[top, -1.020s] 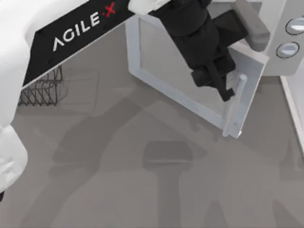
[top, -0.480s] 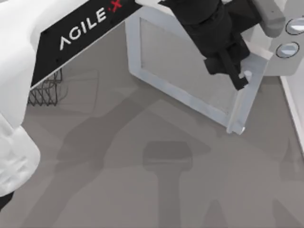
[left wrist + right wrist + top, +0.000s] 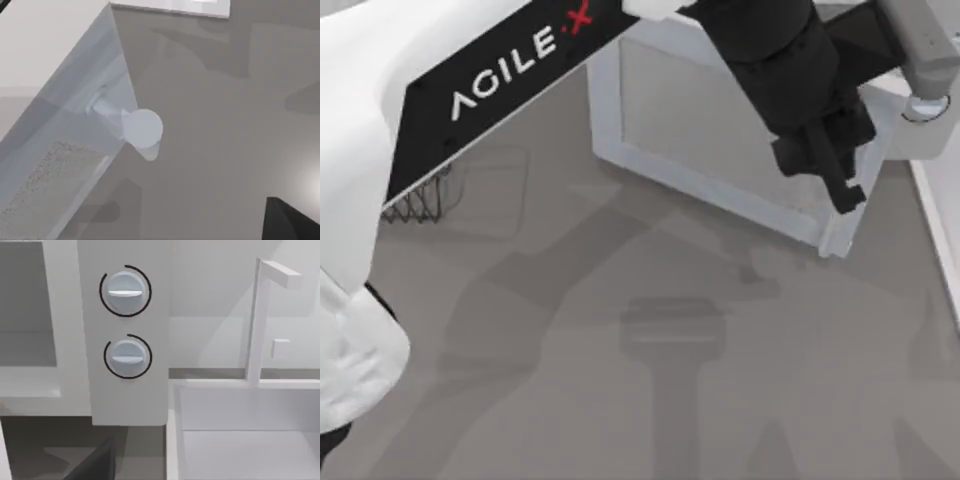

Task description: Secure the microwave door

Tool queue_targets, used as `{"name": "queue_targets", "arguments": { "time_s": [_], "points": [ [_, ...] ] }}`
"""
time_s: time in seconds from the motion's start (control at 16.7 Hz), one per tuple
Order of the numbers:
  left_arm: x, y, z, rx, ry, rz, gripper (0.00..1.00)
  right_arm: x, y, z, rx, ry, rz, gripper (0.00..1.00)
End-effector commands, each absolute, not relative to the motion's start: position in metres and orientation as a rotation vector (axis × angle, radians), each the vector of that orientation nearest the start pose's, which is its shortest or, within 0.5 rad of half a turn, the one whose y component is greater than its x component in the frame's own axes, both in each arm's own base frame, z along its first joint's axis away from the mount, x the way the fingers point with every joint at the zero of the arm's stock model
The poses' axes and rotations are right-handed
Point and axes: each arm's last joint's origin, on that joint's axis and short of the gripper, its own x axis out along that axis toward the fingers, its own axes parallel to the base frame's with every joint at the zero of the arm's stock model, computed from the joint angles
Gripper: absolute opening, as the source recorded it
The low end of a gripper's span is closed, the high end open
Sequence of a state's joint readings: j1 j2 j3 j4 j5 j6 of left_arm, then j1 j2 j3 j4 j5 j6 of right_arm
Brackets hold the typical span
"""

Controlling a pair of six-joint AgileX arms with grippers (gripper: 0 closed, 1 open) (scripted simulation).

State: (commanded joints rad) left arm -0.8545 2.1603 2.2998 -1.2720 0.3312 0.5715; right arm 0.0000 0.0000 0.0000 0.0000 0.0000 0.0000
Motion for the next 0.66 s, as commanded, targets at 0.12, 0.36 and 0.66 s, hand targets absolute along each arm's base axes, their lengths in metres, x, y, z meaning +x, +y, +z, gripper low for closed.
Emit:
{"name": "queue_targets", "arguments": {
  "time_s": [0.12, 0.36, 0.66],
  "points": [
    [0.287, -0.341, 0.327, 0.751, 0.853, -1.377, 0.00, 0.106, -0.001, 0.160, 0.000, 0.000, 0.000, 1.00],
    [0.297, -0.342, 0.316, 0.734, 0.906, -1.341, 0.00, 0.106, -0.001, 0.160, 0.000, 0.000, 0.000, 1.00],
    [0.318, -0.348, 0.312, 0.717, 0.855, -1.262, 0.00, 0.106, -0.001, 0.160, 0.000, 0.000, 0.000, 1.00]
  ]
}}
